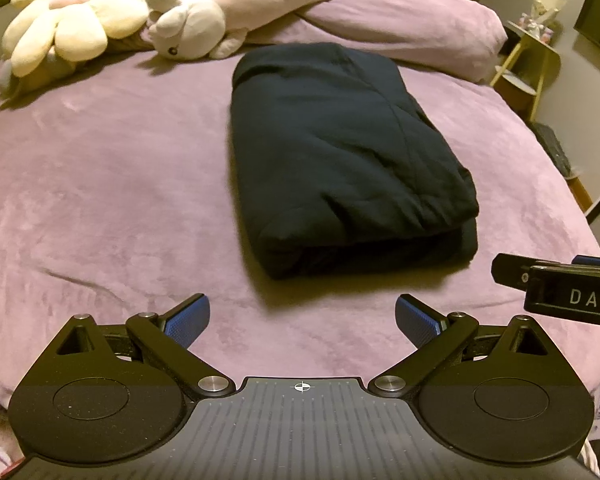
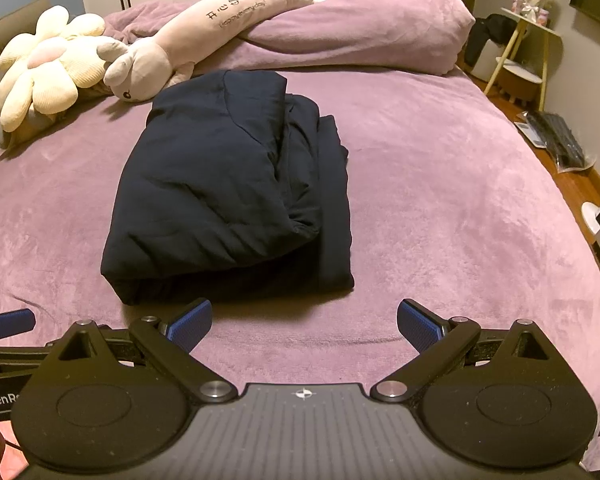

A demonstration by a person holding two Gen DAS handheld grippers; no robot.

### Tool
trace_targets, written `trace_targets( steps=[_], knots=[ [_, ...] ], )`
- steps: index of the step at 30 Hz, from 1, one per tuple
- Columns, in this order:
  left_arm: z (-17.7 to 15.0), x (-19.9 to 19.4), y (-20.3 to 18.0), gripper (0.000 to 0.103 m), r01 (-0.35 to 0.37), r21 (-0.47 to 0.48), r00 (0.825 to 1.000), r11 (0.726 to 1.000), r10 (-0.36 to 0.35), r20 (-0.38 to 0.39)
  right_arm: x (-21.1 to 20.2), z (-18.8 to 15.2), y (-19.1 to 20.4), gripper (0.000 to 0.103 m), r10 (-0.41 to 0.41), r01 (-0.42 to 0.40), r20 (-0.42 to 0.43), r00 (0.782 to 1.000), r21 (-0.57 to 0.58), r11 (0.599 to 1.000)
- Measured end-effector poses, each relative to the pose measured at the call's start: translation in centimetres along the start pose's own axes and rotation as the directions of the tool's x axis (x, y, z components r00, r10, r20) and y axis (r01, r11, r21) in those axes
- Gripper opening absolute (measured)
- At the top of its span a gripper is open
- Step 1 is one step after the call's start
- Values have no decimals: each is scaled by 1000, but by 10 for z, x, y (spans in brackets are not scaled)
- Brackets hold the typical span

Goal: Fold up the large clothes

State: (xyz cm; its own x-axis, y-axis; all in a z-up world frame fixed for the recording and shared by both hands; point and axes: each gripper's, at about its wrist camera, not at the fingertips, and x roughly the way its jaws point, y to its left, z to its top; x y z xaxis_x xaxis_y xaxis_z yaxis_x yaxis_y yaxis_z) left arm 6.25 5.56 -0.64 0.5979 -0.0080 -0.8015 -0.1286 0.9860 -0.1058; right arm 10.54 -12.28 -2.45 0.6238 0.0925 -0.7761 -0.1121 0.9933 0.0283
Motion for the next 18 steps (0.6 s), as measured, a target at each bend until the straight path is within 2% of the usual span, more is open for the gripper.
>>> trace_targets(
  steps=[7, 18],
  knots=[
    [-2, -2, -4, 102, -7, 29, 1000, 1000, 6, 23, -1, 0, -1, 99, -7, 7, 4, 1000, 3, 1000],
    [-3, -3, -4, 102, -21, 39, 1000, 999, 21, 10, -2, 1, -1, 99, -12, 12, 11, 1000, 4, 1000]
  ],
)
